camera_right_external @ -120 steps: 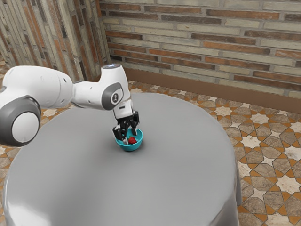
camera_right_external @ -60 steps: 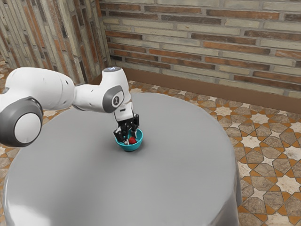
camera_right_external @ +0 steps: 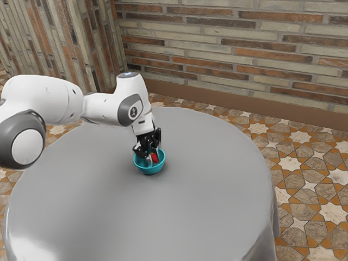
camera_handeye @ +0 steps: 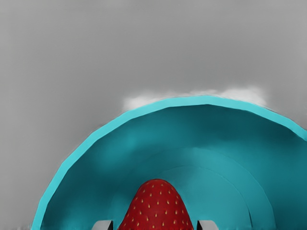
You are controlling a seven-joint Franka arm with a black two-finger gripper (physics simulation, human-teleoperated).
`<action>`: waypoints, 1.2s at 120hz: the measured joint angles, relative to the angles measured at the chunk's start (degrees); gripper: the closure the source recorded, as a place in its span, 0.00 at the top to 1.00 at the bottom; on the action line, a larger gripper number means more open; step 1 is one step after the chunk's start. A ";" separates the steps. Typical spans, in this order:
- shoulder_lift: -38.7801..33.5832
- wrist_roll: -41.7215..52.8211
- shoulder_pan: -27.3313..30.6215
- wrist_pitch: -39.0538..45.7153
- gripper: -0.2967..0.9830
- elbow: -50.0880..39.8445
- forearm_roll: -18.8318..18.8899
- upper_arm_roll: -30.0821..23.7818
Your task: Take strawberry from the bowl
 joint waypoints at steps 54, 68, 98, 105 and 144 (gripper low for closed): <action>-9.51 -2.16 -6.90 -0.03 0.38 -8.99 0.23 -0.22; -9.71 -2.88 -7.60 -0.06 0.47 -9.17 0.15 -0.26; -26.53 -7.67 -11.52 -6.00 0.67 -8.60 0.37 5.76; -29.82 -10.77 -11.67 -9.59 0.70 -7.42 0.50 6.43; -41.89 -35.42 -8.14 -36.12 0.75 -2.50 5.14 9.51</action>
